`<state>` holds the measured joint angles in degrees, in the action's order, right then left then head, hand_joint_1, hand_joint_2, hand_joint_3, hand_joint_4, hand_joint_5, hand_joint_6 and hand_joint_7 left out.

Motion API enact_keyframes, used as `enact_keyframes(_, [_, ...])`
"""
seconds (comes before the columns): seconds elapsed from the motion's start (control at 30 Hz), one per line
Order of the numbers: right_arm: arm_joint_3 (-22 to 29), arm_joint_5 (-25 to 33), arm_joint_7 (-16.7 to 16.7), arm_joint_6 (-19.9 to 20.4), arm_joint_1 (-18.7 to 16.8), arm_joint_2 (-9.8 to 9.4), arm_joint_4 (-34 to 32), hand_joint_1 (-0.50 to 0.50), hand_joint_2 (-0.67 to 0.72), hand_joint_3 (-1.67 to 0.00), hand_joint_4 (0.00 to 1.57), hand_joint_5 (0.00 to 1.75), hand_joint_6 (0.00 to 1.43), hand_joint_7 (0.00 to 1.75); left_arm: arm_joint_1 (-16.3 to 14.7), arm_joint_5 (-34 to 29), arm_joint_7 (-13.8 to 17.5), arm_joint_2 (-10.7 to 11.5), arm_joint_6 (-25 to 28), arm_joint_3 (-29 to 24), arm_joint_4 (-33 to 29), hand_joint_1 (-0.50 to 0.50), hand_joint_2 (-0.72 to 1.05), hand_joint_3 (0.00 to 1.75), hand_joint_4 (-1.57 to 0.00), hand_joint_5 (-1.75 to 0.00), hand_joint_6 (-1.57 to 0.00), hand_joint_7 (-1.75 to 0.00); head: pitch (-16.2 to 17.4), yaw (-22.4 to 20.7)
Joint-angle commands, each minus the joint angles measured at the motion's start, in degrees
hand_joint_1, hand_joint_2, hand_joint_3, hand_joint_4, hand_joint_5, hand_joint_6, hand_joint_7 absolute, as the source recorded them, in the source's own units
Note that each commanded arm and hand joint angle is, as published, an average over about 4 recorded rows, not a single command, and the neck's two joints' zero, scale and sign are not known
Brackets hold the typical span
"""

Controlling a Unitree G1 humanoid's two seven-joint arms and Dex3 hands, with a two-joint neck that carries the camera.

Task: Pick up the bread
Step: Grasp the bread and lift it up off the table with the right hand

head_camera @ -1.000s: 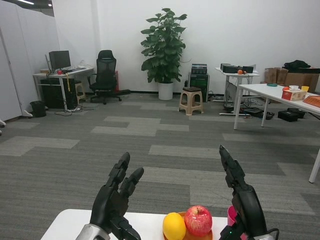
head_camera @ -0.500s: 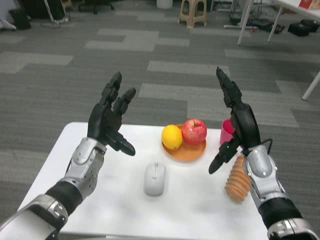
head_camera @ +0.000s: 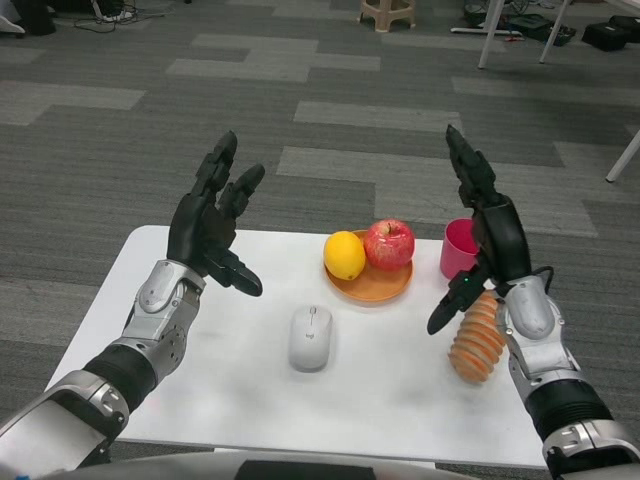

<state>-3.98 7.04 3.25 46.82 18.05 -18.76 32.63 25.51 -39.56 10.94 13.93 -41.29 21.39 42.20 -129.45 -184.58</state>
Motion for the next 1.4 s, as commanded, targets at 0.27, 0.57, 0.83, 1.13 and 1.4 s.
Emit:
enact_keyframes(0.27, [8.03,1.22,12.81,-7.18,-1.5,-2.4,-10.15,-0.48,0.44,0.0,0.0,0.0,0.0,0.0,-1.45,-0.52,0.09,-0.42,-0.57,-0.76,1.46,0.5,-0.37,0.09,0.0,-0.51,0.0,0.0,-0.92,-1.81])
enact_keyframes(0.57, [24.64,-15.15,33.97,-13.18,0.08,-7.52,-10.13,-0.46,0.28,0.0,0.0,0.0,0.0,0.0,-2.13,-0.5,0.05,-0.92,-0.63,-1.11,1.7,0.5,-0.37,0.09,0.0,-0.51,0.0,0.0,-0.35,-0.16])
enact_keyframes(0.83, [18.44,-15.12,34.76,-10.26,-3.5,-20.97,-7.54,-0.45,0.27,0.0,0.0,0.0,0.0,0.0,-1.69,-0.52,0.09,-1.23,-0.63,-0.65,2.89,0.5,-0.37,0.09,0.0,-0.49,0.0,0.0,0.39,2.0])
enact_keyframes(1.13, [20.42,-31.38,35.25,3.32,-0.95,-22.2,5.82,-0.39,-0.08,0.0,0.0,0.0,0.0,0.0,-1.03,-0.52,0.23,-1.45,-0.72,0.41,4.56,0.5,-0.37,0.04,0.0,-0.41,0.0,0.0,1.22,4.85])
enact_keyframes(1.4, [25.03,-46.08,35.42,15.1,3.57,-16.03,15.51,-0.38,-0.22,0.0,0.0,0.0,0.0,0.0,-0.9,-0.54,0.23,-1.54,-1.11,0.67,4.82,0.5,-0.37,0.09,0.0,-0.41,0.0,0.0,1.62,6.15])
